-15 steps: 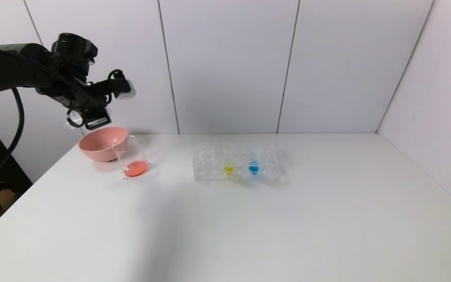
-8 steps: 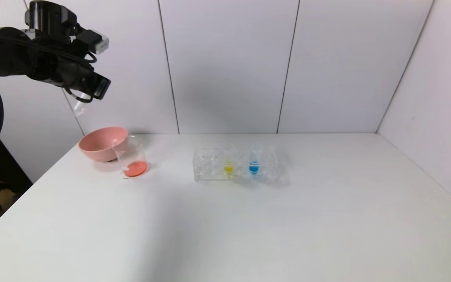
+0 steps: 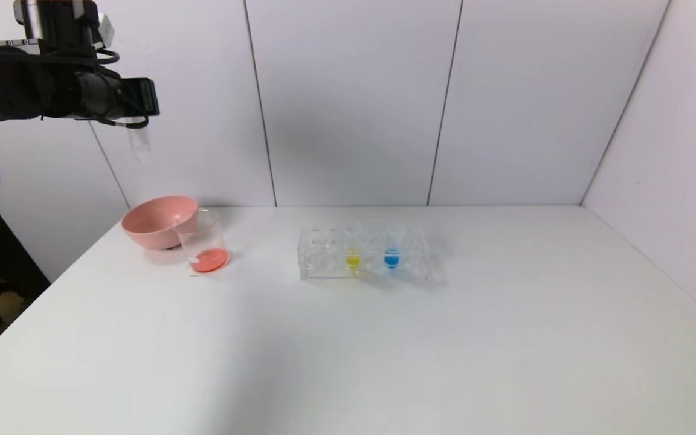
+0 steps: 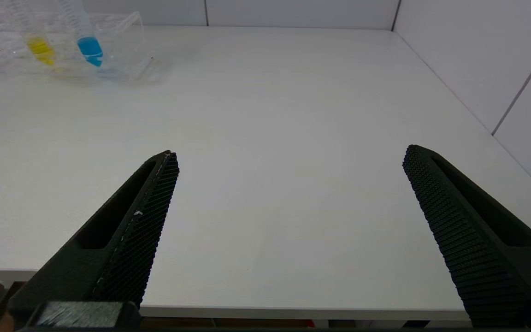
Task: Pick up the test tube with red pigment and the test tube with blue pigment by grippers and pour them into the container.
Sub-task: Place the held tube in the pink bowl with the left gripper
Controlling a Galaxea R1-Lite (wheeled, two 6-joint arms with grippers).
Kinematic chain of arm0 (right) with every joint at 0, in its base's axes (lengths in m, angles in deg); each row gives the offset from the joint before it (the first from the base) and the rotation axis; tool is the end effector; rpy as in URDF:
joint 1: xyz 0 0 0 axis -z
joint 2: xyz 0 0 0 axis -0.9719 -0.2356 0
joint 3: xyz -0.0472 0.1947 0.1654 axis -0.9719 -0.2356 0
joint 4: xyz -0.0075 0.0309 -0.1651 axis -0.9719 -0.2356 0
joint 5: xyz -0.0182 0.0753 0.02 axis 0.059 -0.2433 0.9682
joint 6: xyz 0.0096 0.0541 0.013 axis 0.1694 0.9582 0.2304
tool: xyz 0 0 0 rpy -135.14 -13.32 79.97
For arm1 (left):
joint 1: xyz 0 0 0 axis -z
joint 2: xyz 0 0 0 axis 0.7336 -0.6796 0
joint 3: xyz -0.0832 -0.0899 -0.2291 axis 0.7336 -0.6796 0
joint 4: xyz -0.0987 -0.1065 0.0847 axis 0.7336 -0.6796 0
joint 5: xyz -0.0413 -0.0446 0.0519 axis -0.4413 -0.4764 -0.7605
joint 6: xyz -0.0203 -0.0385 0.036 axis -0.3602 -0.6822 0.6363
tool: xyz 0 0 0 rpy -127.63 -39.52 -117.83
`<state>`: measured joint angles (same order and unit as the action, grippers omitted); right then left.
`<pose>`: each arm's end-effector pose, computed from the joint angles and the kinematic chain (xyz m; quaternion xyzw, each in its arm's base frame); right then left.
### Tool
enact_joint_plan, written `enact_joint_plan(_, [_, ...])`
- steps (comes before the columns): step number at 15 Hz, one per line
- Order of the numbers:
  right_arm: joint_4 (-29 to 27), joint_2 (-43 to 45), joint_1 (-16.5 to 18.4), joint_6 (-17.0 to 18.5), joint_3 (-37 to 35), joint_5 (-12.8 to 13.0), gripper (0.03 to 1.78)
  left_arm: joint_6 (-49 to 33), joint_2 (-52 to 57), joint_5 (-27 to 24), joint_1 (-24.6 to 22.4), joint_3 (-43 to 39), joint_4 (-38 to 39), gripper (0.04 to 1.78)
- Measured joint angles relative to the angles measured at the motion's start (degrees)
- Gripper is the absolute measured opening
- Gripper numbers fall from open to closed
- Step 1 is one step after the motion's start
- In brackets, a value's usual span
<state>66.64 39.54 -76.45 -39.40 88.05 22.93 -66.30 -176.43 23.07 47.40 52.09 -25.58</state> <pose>0.0269 0.0002 0.0749 -0.0027 0.0023 0.0011 1.0000 0.3929 0.0098 0.2839 -0.0276 0.0865 0.1018 0.9907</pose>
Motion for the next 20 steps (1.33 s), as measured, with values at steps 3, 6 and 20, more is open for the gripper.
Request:
enact_joint_plan(3, [0.0,0.0,0.0,0.0,0.0,0.0,1.77,-0.1,-0.8,0.0,-0.6,-2.3,1.8,0.47])
enact_joint_plan(6, [0.0,0.0,0.0,0.0,0.0,0.0,1.77,0.1,-1.5,-0.4,-2.2,-7.3,6.5,0.47])
enact_joint_plan(20, [0.0,0.0,0.0,0.0,0.0,0.0,1.77,3.4,-15.5,-1.0,-6.5,-12.2,24.1,0.47])
